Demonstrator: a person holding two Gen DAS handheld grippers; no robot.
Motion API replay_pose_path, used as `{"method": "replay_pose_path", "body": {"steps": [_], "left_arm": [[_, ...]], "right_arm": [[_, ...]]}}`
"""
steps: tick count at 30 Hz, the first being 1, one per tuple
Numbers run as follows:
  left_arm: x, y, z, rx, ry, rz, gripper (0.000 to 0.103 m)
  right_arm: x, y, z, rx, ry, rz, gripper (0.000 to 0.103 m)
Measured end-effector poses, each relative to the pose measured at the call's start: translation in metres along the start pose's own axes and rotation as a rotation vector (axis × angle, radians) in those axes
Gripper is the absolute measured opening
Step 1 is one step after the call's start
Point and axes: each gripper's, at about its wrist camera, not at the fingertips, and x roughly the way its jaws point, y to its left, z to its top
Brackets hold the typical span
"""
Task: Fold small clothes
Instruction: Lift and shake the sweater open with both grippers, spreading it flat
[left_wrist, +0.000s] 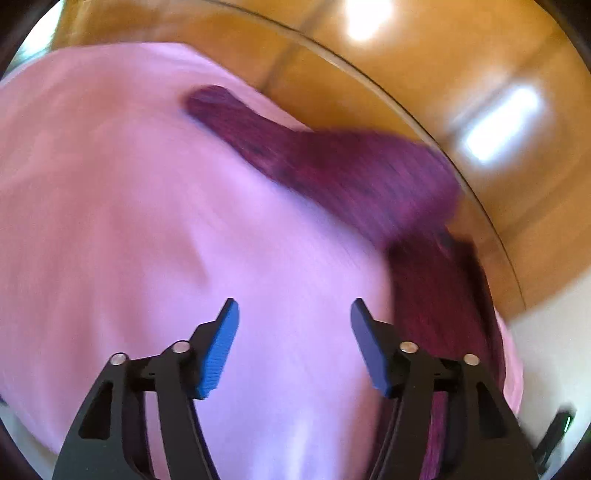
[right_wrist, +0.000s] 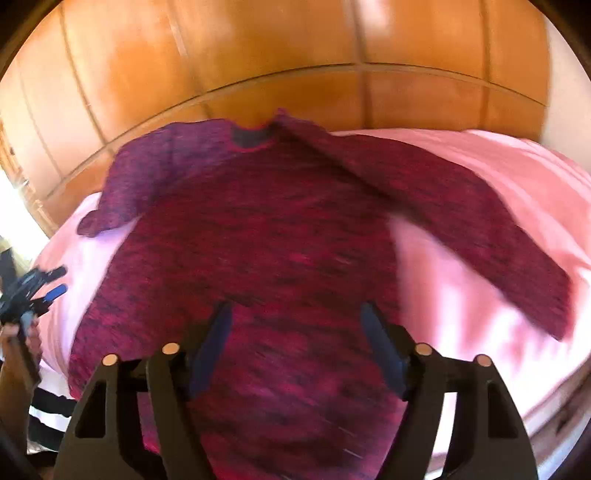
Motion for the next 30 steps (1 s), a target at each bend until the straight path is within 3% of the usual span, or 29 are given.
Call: {"method": "replay_pose_path", "body": {"steps": [3,6,15,16,17,18,19,23,26,30], "left_arm": [[0.012,0.028,0.036,-0.144,-0.041,-0.024,0.074],[0.028,0.044,0.067,-0.214,-0.071,0.004,0.074],[0.107,0.034,0.151,-0.143,-0.108,0.149,0.081],[0.111,0.035,0.157,-0.137,-0.104,0.156,0.071],[0.116,0.035,0.163,-0.133,-0.093,0.159,0.054],[0.121,0.036,0.169,-0.12,-0.064,0.173,0.01],[0.12,0.039,0.17,-0.121,-0.056,0.171,0.01],[0.086,0.057,0.183,-0.131,-0.197,0.227,0.009],[0.064,0.079,0.195,-0.153,-0.254,0.271,0.009],[0.06,0.076,0.198,-0.057,-0.287,0.355,0.009]], "right_arm": [[0.035,0.039,0.012,-0.025,0.002,0.037,0.075],[0.059,0.065,0.018,-0.02,0.02,0.086,0.075],[0.103,0.098,0.029,-0.037,0.073,0.095,0.076],[0.107,0.096,0.03,-0.026,0.081,0.09,0.076],[0.108,0.095,0.029,-0.018,0.082,0.088,0.076],[0.112,0.095,0.03,-0.012,0.083,0.086,0.076],[0.114,0.095,0.032,-0.007,0.082,0.083,0.076],[0.124,0.102,0.042,-0.014,0.071,0.086,0.077],[0.138,0.111,0.046,-0.032,0.075,0.095,0.079],[0.157,0.124,0.042,-0.091,0.072,0.045,0.087]]}}
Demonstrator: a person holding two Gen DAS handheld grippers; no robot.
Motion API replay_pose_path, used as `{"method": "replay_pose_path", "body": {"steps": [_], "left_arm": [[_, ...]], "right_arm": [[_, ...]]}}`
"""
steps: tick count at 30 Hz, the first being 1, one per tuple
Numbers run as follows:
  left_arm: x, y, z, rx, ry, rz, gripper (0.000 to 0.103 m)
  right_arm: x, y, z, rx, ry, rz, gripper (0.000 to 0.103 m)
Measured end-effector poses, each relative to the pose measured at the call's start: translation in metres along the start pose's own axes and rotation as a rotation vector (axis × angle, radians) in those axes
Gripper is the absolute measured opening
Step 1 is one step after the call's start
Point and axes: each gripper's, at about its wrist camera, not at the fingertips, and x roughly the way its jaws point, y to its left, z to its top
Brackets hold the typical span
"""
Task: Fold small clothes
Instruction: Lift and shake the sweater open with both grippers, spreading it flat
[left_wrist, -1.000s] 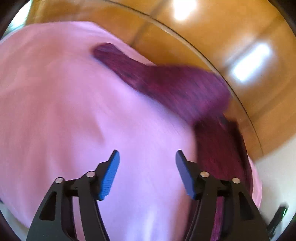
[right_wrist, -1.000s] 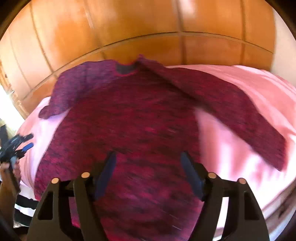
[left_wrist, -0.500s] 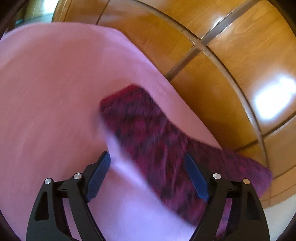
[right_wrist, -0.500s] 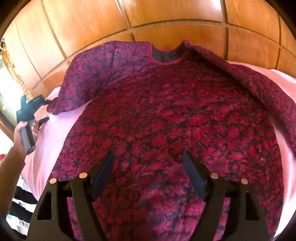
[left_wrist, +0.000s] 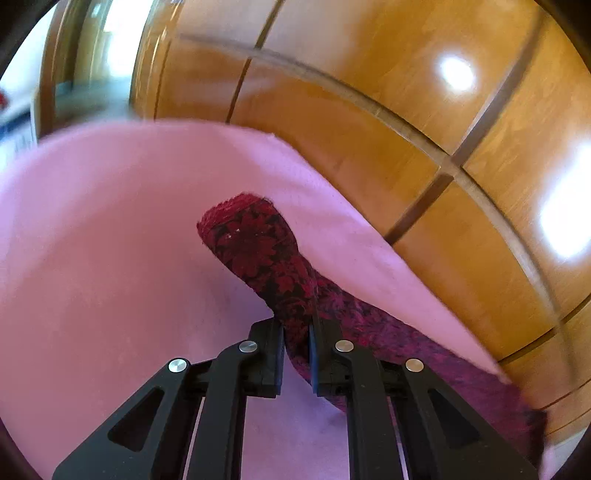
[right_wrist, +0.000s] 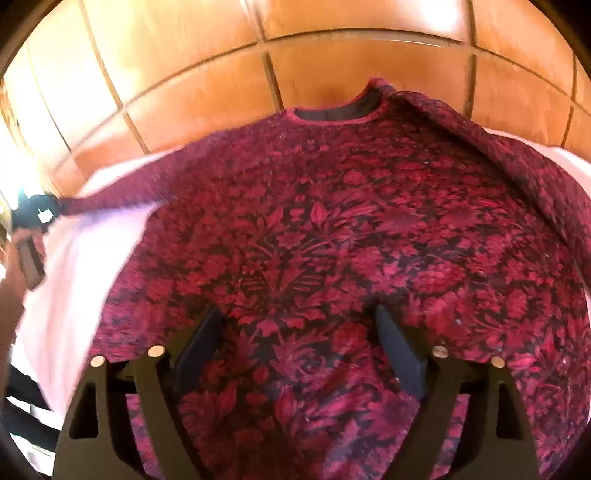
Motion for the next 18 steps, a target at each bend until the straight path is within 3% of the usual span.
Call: {"method": "replay_pose_path", "body": {"steps": [2,5,7,8,9,10,12,14,16,18], "left_arm": [[0.008,-0.007,-0.01,0.063,0.018,0.075,0.009],[0.021,-0.001,-0.021,0.007,0.086,0.146,0.016],[0.007,0.004,-0.027,-0.038,0.067,0.187,0.034],[-0.008,0.003,-0.032,-0.064,0.043,0.193,0.038],[-0.017,-0.003,-0.033,-0.073,0.024,0.18,0.05],[-0.028,-0.007,-0.037,-0.068,0.008,0.162,0.055],[-0.055,-0.029,-0.048,0.002,-0.029,0.082,0.055],[-0.08,-0.057,-0.067,0.087,-0.026,-0.036,0.055],[-0.102,-0.086,-0.092,0.157,-0.008,-0.156,0.063],[-0.115,-0.115,-0.117,0.223,0.015,-0.244,0.064]], "right_arm": [[0.004,0.006,-0.002,-0.033,-0.009,-0.039,0.088],[0.003,0.005,-0.003,-0.03,-0.01,-0.038,0.088],[0.002,0.003,-0.003,-0.023,-0.013,-0.029,0.088],[0.0,0.002,-0.003,-0.02,-0.014,-0.023,0.088],[-0.002,-0.001,-0.003,-0.015,-0.015,-0.013,0.088],[-0.007,-0.003,-0.004,-0.007,-0.016,-0.003,0.086],[-0.019,-0.014,-0.002,0.037,-0.023,0.018,0.08],[-0.04,-0.036,-0.002,0.099,-0.054,-0.001,0.079],[-0.065,-0.061,-0.005,0.147,-0.105,-0.058,0.079],[-0.1,-0.099,-0.015,0.2,-0.167,-0.182,0.079]]}}
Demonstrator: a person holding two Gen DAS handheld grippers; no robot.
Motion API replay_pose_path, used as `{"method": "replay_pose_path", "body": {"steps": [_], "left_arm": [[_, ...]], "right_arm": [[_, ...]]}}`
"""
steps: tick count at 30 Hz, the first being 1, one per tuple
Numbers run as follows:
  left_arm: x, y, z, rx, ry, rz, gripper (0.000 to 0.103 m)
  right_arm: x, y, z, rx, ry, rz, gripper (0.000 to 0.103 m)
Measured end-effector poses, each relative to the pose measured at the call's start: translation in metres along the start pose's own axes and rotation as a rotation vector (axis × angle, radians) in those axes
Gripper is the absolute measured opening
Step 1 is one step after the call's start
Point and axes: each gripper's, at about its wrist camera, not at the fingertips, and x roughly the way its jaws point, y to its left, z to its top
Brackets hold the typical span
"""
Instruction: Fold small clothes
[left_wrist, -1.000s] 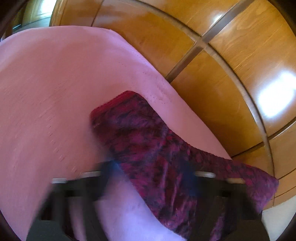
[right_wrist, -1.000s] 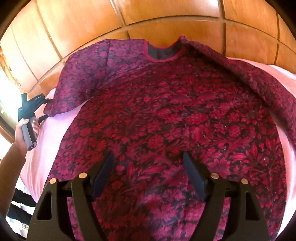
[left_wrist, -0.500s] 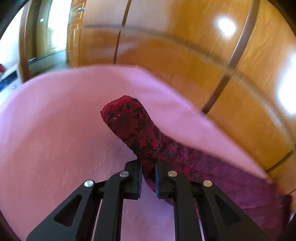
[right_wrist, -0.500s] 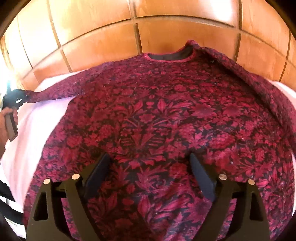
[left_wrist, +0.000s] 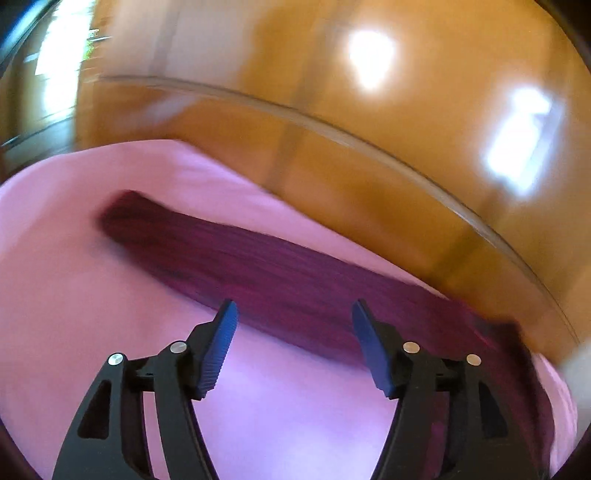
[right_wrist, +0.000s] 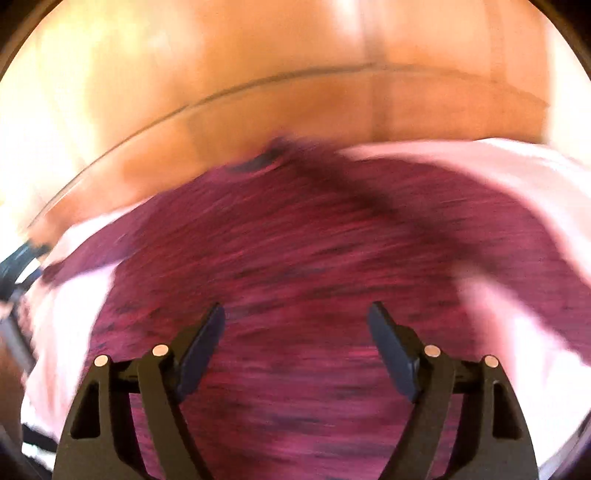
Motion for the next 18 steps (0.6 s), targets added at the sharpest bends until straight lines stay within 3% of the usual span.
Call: {"method": "replay_pose_path", "body": {"steps": [3,6,10,13,14,15,18], "left_arm": [[-0.005,-0.065,-0.041,0.149,0.065,-0.134,0.064],[-0.014,-0.12,-0.081,0.285,0.116,-0.259,0.064],[-0.019,-0.159,-0.122,0.389,0.157,-0.32,0.064],[-0.016,-0.173,-0.145,0.444,0.181,-0.295,0.064],[-0.015,-0.172,-0.147,0.454,0.191,-0.289,0.064],[-0.016,-0.172,-0.152,0.463,0.199,-0.282,0.064],[-0.002,-0.166,-0.154,0.451,0.233,-0.268,0.064]], "right_arm": [[-0.025,-0.055,-0.004,0.039,-0.036,-0.186,0.079],[-0.034,-0.113,-0.018,0.054,-0.013,-0.391,0.079],[-0.017,-0.176,-0.04,0.047,0.066,-0.575,0.076],[-0.009,-0.195,-0.048,0.066,0.058,-0.562,0.057],[-0.009,-0.197,-0.047,0.059,0.045,-0.57,0.034],[-0.01,-0.198,-0.046,0.055,0.04,-0.58,0.021],[-0.028,-0.204,-0.029,0.072,-0.029,-0.555,0.013]]}}
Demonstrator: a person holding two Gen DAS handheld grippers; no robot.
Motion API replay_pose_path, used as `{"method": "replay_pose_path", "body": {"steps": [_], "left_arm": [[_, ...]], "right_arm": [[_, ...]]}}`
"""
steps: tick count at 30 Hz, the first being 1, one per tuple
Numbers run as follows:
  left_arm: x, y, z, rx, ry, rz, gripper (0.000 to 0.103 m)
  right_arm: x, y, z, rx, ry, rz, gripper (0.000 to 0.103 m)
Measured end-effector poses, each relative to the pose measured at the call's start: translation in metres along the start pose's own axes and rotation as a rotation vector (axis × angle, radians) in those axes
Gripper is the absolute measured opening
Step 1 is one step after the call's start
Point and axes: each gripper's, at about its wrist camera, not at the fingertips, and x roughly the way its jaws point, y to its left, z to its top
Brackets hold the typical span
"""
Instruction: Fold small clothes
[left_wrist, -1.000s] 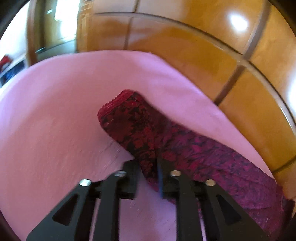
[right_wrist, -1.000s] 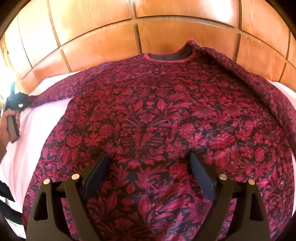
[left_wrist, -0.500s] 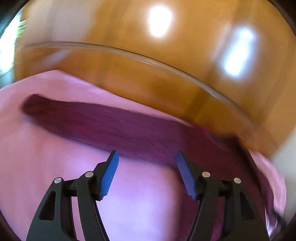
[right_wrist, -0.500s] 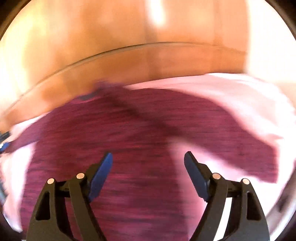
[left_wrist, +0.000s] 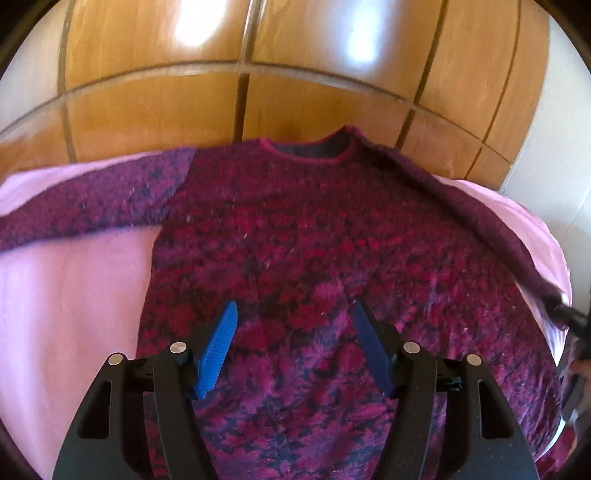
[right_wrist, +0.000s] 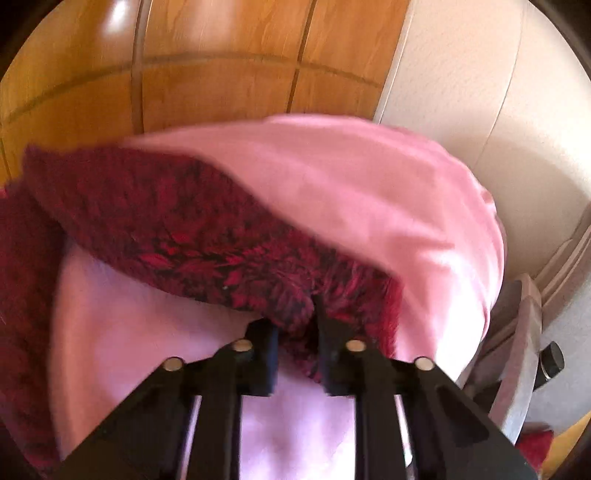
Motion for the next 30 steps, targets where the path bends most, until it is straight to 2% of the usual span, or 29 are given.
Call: {"method": "replay_pose_path", "body": {"steps": [4,6,9,13,16,17,19,20,21,22,23,25,28,29,30], "left_arm": [[0.005,0.009,-0.002,-0.041,0.02,-0.022,0.064],[0.007,0.011,-0.004,-0.051,0.026,-0.034,0.064],[0.01,0.01,-0.005,-0.053,0.031,-0.045,0.067],[0.011,0.011,-0.007,-0.055,0.027,-0.06,0.069],[0.013,0.011,-0.007,-0.059,0.029,-0.064,0.069],[0.013,0.011,-0.007,-0.059,0.03,-0.064,0.07],[0.013,0.01,-0.006,-0.054,0.031,-0.068,0.073],[0.014,0.009,-0.006,-0.05,0.03,-0.066,0.073],[0.014,0.009,-0.006,-0.048,0.029,-0.064,0.073],[0.013,0.008,-0.006,-0.048,0.029,-0.065,0.074],[0.013,0.008,-0.006,-0.05,0.028,-0.07,0.074],[0.014,0.009,-0.006,-0.055,0.027,-0.074,0.074],[0.015,0.007,-0.006,-0.048,0.03,-0.079,0.079],[0.016,0.006,-0.005,-0.043,0.032,-0.078,0.079],[0.016,0.006,-0.006,-0.038,0.034,-0.077,0.08]], "right_arm": [[-0.022,-0.016,0.041,0.005,-0.09,0.009,0.013],[-0.031,-0.02,0.067,-0.019,-0.139,-0.014,0.013],[-0.022,-0.025,0.112,-0.044,-0.167,-0.052,0.013],[0.024,-0.024,0.172,-0.009,-0.104,-0.093,0.012],[0.072,-0.009,0.212,-0.032,-0.029,-0.174,0.013],[0.083,-0.006,0.22,-0.025,-0.005,-0.185,0.019],[0.102,-0.004,0.233,0.005,0.022,-0.198,0.048],[0.108,-0.001,0.236,0.015,0.025,-0.213,0.079],[0.108,0.001,0.236,0.03,0.006,-0.228,0.088],[0.106,0.0,0.234,0.065,-0.023,-0.22,0.087],[0.106,-0.003,0.23,0.131,-0.025,-0.149,0.087],[0.115,-0.01,0.216,0.239,0.028,0.013,0.084],[0.131,-0.005,0.178,0.312,0.142,0.243,0.069],[0.137,-0.001,0.169,0.332,0.175,0.3,0.061],[0.141,0.002,0.163,0.361,0.192,0.338,0.058]]}}
